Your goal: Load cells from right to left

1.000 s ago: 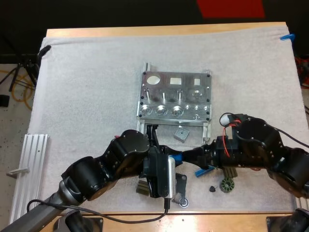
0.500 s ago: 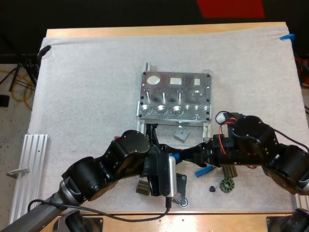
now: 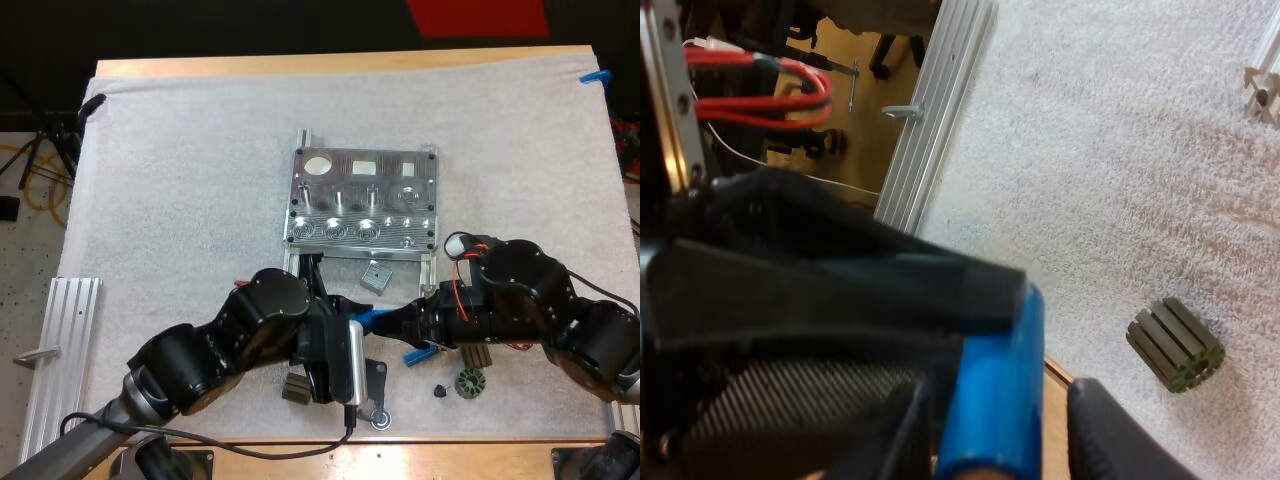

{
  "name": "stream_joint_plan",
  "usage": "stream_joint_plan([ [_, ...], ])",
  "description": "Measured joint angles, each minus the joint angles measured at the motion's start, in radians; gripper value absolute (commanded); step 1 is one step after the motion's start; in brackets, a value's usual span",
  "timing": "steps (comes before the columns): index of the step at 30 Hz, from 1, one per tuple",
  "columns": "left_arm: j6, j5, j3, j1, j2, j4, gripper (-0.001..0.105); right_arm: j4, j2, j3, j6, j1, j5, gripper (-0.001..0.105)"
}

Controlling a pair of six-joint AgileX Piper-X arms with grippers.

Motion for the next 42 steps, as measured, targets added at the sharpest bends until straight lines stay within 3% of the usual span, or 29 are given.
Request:
stream_joint_plan([
  [6,0.0,0.005,0.0,0.0,0.0,0.0,0.0,-0.005,0.0,0.0,0.0,0.0,0.0,0.03],
  [12,0.0,0.005,0.0,0.0,0.0,-0.002,0.0,-0.007,0.0,0.0,-0.003,0.0,0.002,0.0],
  [20,-0.004,0.013,0.0,0.0,0.0,-0.002,0.002,-0.007,0.0,0.0,-0.026,0.0,0.002,0.0],
  [23,-0.062,0.013,0.0,0.0,0.0,-0.002,0.014,-0.007,0.0,0.0,-0.047,0.0,0.002,0.0],
  [28,-0.083,0.018,0.0,0.0,0.0,-0.002,0.055,-0.007,0.0,0.0,-0.054,0.0,0.002,0.0],
  [31,-0.113,0.021,0.0,0.0,0.0,-0.001,0.07,-0.008,0.0,0.0,-0.074,0.0,0.002,0.0],
  [38,-0.168,0.021,-0.016,0.0,-0.019,0.061,0.071,-0.002,0.0,-0.007,-0.142,0.0,0.002,0.0],
  [42,-0.196,-0.028,-0.064,0.0,-0.049,0.144,0.071,0.038,0.0,-0.037,-0.21,0.0,0.006,0.0],
])
